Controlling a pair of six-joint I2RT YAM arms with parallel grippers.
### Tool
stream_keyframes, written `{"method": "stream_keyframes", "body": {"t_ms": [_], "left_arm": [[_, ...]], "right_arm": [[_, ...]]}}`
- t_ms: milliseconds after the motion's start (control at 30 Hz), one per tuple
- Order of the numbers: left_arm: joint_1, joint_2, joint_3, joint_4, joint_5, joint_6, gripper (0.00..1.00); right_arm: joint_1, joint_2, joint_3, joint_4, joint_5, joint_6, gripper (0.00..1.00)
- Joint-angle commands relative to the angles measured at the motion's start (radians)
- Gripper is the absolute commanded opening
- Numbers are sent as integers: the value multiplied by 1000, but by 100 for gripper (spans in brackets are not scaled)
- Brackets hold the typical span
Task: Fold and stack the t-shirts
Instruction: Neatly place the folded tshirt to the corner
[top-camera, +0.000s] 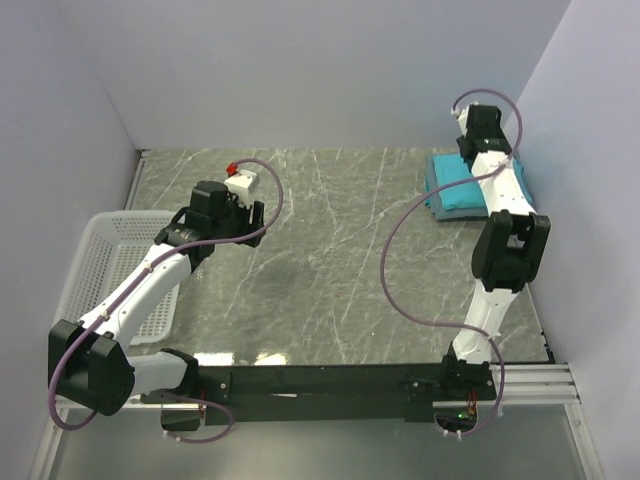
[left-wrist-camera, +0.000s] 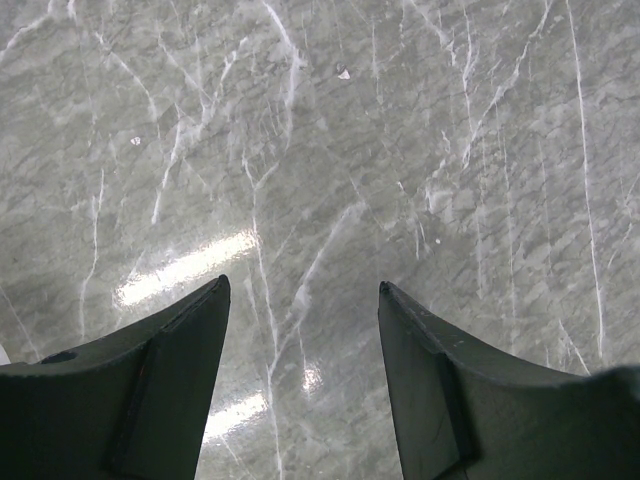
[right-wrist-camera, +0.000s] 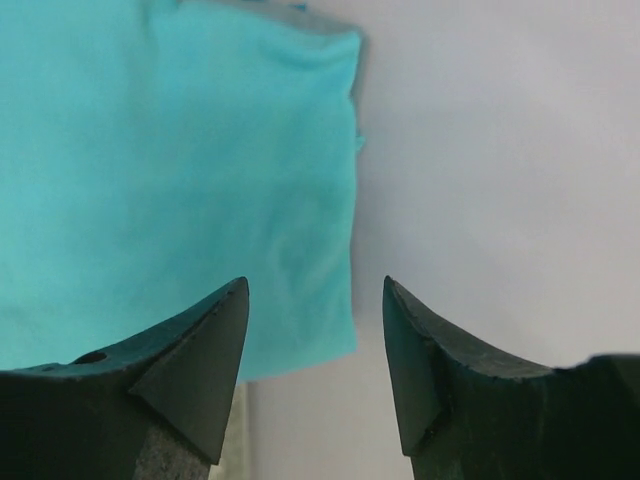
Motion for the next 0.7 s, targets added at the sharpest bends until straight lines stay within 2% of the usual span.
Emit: {"method": "stream_keyframes", "body": {"t_ms": [0, 67, 133, 167, 233, 333, 667], "left_arm": [[0, 1, 26, 12, 19, 13, 67], [0, 2, 28, 13, 30, 11, 67], [0, 4, 30, 12, 36, 11, 67], [0, 4, 30, 12, 39, 11, 67], [0, 4, 30, 13, 43, 10, 67], [0, 4, 28, 13, 45, 10, 67], [0, 6, 28, 12, 39, 13, 67]], "right_arm": [[7, -124, -189, 127, 62, -143, 62], [10, -152, -339, 245, 89, -195, 60], [10, -169, -423, 334, 134, -257, 50], [10, -169, -490, 362, 146, -272, 39], [8, -154, -555, 457, 189, -327, 31], [8, -114, -638, 550, 230, -382, 29], [8, -55, -601, 660, 284, -433, 29]]}}
